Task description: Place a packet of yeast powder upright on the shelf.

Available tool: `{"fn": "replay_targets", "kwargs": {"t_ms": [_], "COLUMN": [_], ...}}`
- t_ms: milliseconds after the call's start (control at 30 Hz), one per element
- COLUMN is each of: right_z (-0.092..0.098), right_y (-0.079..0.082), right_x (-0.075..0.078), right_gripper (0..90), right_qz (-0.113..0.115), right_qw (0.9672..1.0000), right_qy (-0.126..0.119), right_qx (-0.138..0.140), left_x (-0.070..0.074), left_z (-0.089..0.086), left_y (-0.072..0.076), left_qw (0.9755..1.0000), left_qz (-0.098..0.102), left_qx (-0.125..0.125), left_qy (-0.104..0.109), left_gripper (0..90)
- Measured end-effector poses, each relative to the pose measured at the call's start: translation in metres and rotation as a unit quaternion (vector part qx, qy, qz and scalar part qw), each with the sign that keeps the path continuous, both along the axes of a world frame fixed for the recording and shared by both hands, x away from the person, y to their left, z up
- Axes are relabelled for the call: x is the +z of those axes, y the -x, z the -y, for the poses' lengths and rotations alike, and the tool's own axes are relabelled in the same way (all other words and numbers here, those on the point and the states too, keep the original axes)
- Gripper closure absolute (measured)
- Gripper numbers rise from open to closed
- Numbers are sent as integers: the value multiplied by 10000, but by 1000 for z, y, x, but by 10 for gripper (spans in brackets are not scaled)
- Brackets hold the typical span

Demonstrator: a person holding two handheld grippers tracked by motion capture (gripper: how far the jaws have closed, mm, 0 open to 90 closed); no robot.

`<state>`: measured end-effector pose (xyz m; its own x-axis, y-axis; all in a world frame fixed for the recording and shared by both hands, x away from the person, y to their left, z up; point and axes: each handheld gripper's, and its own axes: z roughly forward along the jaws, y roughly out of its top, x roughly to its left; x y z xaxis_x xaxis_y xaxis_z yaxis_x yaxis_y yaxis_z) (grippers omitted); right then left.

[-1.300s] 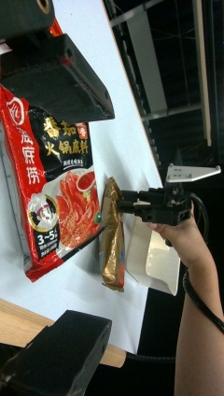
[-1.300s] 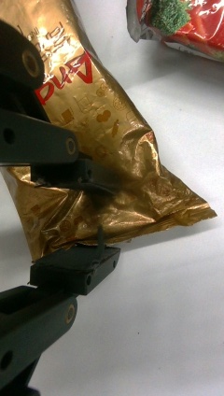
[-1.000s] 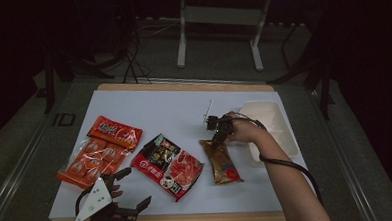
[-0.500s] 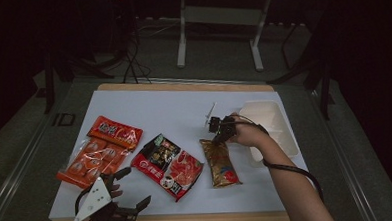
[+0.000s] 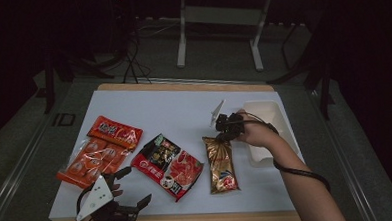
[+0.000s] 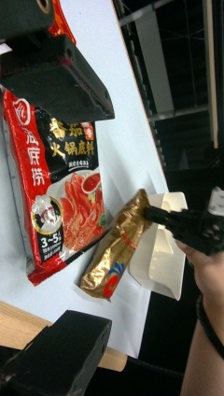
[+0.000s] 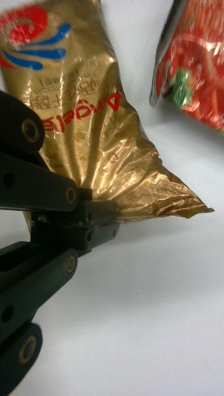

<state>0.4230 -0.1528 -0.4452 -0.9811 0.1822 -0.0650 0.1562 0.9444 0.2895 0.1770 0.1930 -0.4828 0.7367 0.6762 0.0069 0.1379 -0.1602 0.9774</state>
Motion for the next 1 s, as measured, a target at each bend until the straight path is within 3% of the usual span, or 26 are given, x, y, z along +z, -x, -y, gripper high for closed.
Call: {"fn": "replay_targets", "kwargs": {"t_ms": [400, 600, 767, 833, 1000], "right_z": [3, 3, 6, 9, 11], "right_y": [21, 36, 47, 55, 60], "right_x": [36, 54, 67, 80, 95], "right_gripper": [900, 900, 900, 900, 900], "right_qz": [250, 372, 518, 652, 826], "right_qw": [9990, 9979, 9959, 9944, 9926], "right_qy": [-240, -248, -360, -439, -479], "right_qx": [273, 472, 644, 706, 744], "left_x": [-1, -1, -1, -2, -3], "left_z": [3, 3, 3, 4, 5], "left_y": [-1, 0, 0, -1, -1], "left_qw": [10000, 10000, 10000, 9999, 9999], "left_qz": [-41, -46, -30, -58, -63], "left_qx": [-37, -45, -41, -57, -69], "left_qy": [-40, -37, -40, -63, -76], "left_gripper": [33, 33, 33, 33, 33]}}
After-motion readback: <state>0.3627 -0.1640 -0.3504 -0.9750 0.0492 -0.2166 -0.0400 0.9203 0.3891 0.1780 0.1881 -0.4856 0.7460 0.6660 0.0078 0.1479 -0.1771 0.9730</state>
